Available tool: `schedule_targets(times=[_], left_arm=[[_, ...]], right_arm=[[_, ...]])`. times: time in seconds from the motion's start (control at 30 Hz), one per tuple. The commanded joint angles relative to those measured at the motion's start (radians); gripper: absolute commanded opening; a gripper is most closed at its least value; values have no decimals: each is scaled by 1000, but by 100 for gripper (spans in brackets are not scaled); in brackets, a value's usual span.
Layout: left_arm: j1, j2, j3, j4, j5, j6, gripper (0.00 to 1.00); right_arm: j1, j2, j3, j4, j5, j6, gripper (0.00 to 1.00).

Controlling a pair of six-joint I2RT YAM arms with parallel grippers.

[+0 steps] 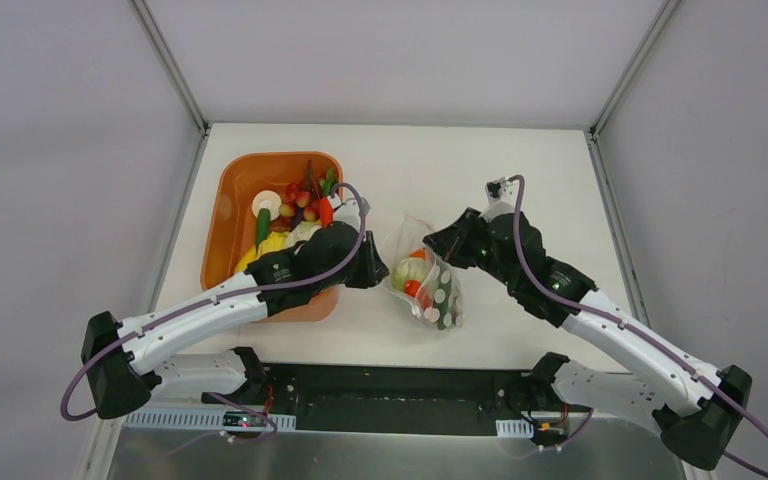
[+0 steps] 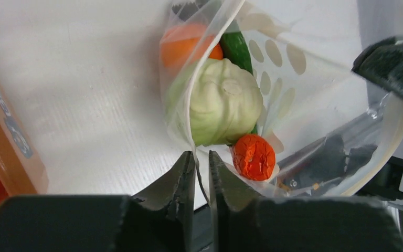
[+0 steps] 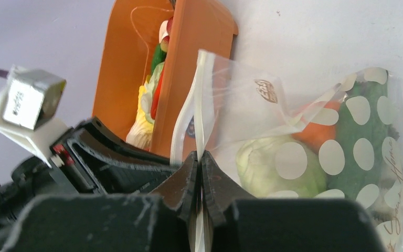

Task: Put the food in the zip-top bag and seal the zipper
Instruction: Adjust the zipper food storage bag at the center of the board.

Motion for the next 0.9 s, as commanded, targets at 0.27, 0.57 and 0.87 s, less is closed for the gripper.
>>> schedule_targets(times=[0.27, 0.57, 0.87], left_arm=[[38, 59, 221, 22, 54, 205, 0], [55, 255, 473, 30, 482, 293, 0], [63, 284, 421, 73, 489, 271, 0]], right_arm=[[-1, -116, 13, -2, -92, -105, 5], [-1, -362, -54, -2, 50, -80, 4], [-1, -334, -28, -53, 69, -121, 7]])
